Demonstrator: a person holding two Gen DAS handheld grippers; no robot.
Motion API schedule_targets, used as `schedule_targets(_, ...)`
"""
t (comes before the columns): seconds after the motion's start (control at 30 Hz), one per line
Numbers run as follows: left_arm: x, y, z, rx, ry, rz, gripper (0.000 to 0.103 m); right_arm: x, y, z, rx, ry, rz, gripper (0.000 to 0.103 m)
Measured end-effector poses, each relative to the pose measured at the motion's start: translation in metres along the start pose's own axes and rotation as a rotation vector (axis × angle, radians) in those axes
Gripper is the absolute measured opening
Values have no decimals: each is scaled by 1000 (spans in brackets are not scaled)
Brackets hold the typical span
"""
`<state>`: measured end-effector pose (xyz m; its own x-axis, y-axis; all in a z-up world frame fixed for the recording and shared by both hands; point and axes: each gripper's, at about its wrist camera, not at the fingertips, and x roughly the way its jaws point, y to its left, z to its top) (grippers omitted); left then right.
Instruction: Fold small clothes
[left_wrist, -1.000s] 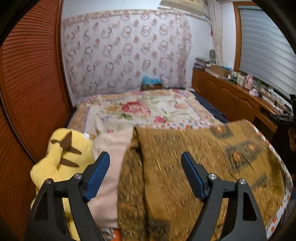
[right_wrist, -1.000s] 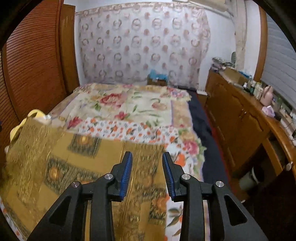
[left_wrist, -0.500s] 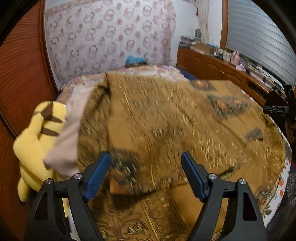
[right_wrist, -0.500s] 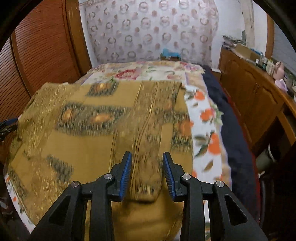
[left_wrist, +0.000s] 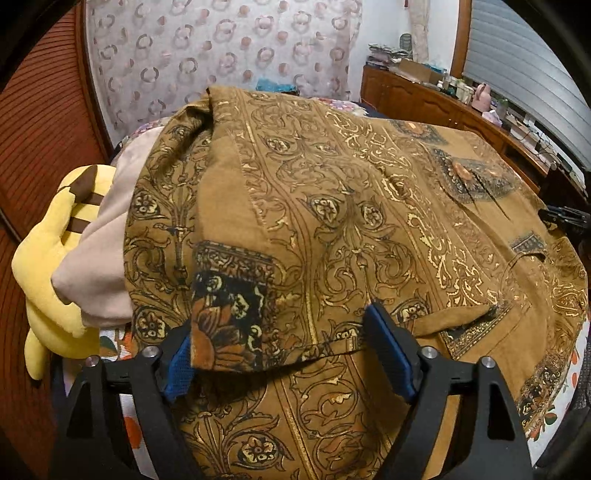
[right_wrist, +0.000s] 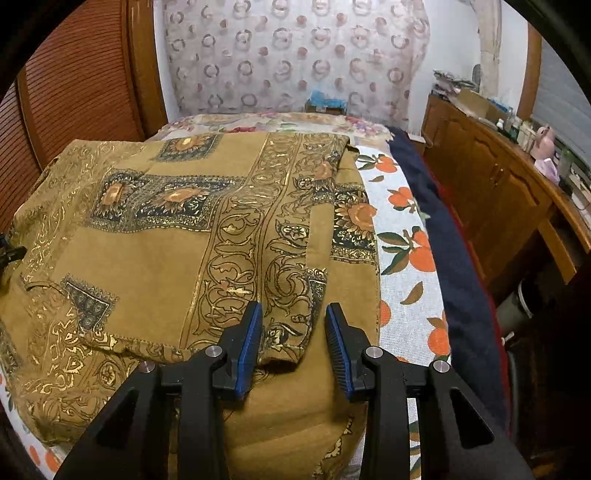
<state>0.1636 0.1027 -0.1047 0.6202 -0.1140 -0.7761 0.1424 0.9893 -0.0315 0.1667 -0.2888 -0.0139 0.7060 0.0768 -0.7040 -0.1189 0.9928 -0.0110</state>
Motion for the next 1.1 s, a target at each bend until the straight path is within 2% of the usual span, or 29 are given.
schedule_targets(0.07, 1, -3, 1, 15, 6, 6, 92, 0, -2, 0, 0, 1, 22, 45)
schedule_targets(0.13, 2, -4, 0, 13, 12, 4, 97, 1, 0, 0, -17, 4, 27, 59)
schedule_targets(0.17, 2, -3, 1, 14, 16, 9, 98, 4, 7, 0, -53, 8, 6, 59)
schedule_targets(0.27, 3, -4, 0, 15, 25, 7, 103, 7, 6, 0, -45, 10, -3, 64)
schedule_targets(0.5, 1, -3, -2, 22, 25, 0, 101, 0, -6, -2, -36, 8, 7, 65)
schedule_targets(0.53, 0, -3, -2, 22, 19, -4, 95, -3, -12, -1, -35, 8, 7, 65)
schedule_targets(0.57, -3, -2, -3, 21, 9, -6, 90, 8, 3, -2, -38, 8, 6, 65)
schedule_targets(0.63, -11, 4, -4, -15, -10, -25, 64, 6, 1, -2, -38, 8, 7, 66)
schedule_targets(0.73, -21, 16, -6, -99, -44, -85, 37, 4, -1, -2, -38, 8, 6, 66)
schedule_targets(0.8, -26, 22, -6, -130, -67, -86, 27, 2, -3, -1, -39, 8, 5, 66)
schedule_targets(0.9, -29, 22, -5, -141, -82, -99, 13, 10, 16, -6, -41, 0, -21, 65)
schedule_targets(0.93, -32, 21, -4, -136, -90, -97, 9, 10, 21, -7, -40, -17, -32, 56)
schedule_targets(1.0, -40, 16, -3, -126, -121, -99, 8, 6, 29, -5, -35, -17, 65, 37)
schedule_targets(1.1, -49, 10, 1, -121, -147, -108, 7, 5, 35, -4, -64, -3, 69, 24)
